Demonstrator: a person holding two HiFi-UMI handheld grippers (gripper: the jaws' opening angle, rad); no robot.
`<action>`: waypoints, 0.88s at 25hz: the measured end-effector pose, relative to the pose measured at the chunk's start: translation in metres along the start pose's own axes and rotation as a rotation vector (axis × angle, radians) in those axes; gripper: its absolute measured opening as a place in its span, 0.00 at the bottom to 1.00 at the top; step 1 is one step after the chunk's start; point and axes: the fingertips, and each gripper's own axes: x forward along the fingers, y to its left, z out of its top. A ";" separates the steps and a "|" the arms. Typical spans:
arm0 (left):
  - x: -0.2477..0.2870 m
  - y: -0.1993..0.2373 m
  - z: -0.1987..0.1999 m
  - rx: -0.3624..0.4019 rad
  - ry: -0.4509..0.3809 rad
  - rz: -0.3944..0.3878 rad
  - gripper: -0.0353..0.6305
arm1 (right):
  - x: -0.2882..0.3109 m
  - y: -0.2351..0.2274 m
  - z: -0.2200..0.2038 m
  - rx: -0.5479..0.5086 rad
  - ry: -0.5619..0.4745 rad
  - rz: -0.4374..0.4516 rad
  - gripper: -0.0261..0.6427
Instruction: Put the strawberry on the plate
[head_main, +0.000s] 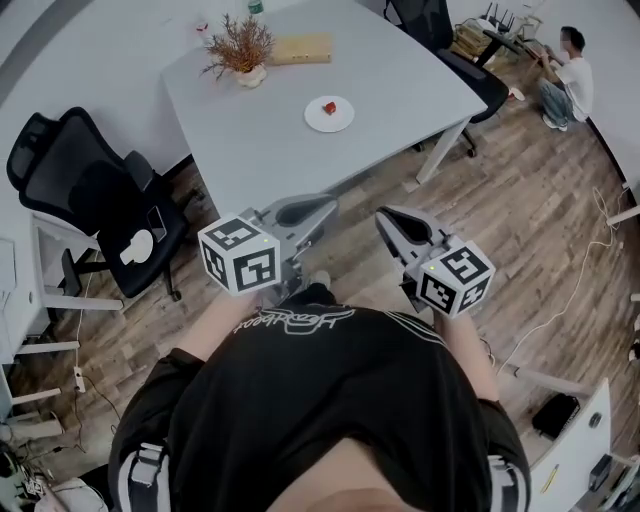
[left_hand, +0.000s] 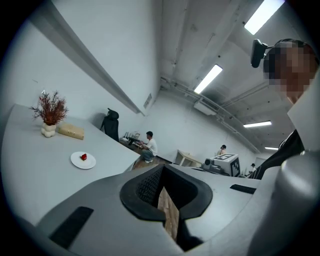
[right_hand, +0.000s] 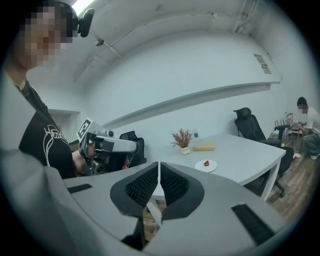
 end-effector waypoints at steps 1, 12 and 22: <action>0.000 -0.002 -0.001 0.006 0.001 0.002 0.06 | -0.002 0.002 0.001 -0.002 -0.001 0.003 0.07; 0.007 -0.017 -0.010 0.003 0.018 -0.044 0.06 | -0.012 0.009 0.001 -0.001 -0.007 0.013 0.05; 0.012 -0.018 -0.012 0.009 0.039 -0.055 0.06 | -0.013 0.008 0.004 -0.015 -0.010 -0.003 0.05</action>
